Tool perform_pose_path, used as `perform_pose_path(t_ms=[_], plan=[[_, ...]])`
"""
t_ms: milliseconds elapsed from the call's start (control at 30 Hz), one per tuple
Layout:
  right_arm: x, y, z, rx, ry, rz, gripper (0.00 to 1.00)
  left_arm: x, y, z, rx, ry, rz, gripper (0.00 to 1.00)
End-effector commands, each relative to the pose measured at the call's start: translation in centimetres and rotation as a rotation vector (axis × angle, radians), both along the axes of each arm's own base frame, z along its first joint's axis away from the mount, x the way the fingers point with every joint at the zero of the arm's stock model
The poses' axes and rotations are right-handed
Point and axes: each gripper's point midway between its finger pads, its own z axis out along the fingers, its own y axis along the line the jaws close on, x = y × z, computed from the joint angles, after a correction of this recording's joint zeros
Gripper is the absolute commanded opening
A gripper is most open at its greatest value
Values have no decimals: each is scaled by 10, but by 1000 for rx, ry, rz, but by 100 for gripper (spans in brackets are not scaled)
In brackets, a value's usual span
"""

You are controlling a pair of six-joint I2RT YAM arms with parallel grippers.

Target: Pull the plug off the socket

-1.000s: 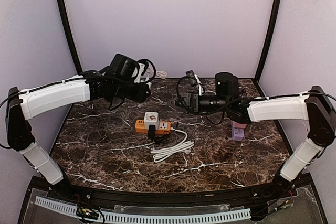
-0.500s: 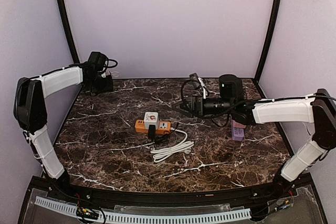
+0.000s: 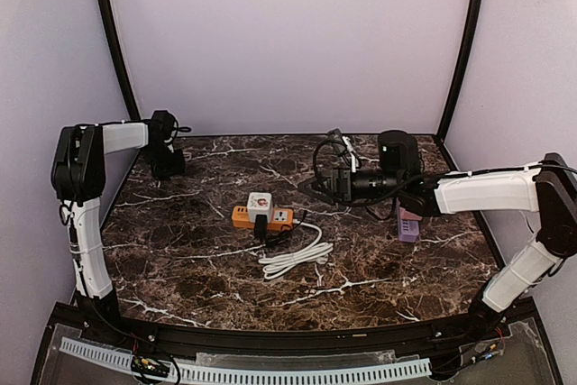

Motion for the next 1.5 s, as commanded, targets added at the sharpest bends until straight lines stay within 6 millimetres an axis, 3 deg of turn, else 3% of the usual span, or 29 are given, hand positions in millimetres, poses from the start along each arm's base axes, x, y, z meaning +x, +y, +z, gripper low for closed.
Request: perform_pose_path(t_ms=[0,267,333,433,533,667,733,767,800,833,900,1000,1033,1167,1267,1300,1467], plan=[[-2,-1,8,25,-30,17,99,-11,0,-18,-8,80,-5,32],[-2,1,14,36,-35,28,99,-17,5,-32,25,124,-8,40],[-1,2,18,40,-43,29,99,-17,4,-32,17,128,-10,48],[1,2,18,31,-48,29,99,-16,4,-27,20,129,-11,67],[3,2,17,19,-56,25,99,-18,4,-19,24,134,-12,76],[10,2,14,2,-67,19,99,-19,1,8,18,84,-7,82],[17,4,9,-29,-81,13,99,-20,-9,30,11,33,-22,83],[20,4,3,-60,-81,15,99,-18,-15,51,0,-20,-33,84],[24,6,0,-89,-104,15,99,-23,-25,56,-4,-33,-57,84],[28,7,-3,-113,-112,16,99,-24,-33,77,-17,-87,-76,85],[35,11,-5,-147,-136,25,99,-35,-55,95,-34,-139,-128,86],[40,16,-4,-159,-162,39,99,-67,-85,103,-101,-177,-212,87],[41,18,-5,-164,-163,46,99,-68,-95,108,-139,-209,-238,86],[45,29,-21,-186,-141,104,99,-104,-105,94,-197,-196,-278,84],[45,38,-35,-177,-112,164,99,-122,-111,93,-217,-201,-294,83],[47,41,-41,-180,-99,173,99,-131,-113,82,-224,-176,-292,83],[59,49,-66,-173,-48,212,99,-158,-123,65,-279,-164,-291,80]])
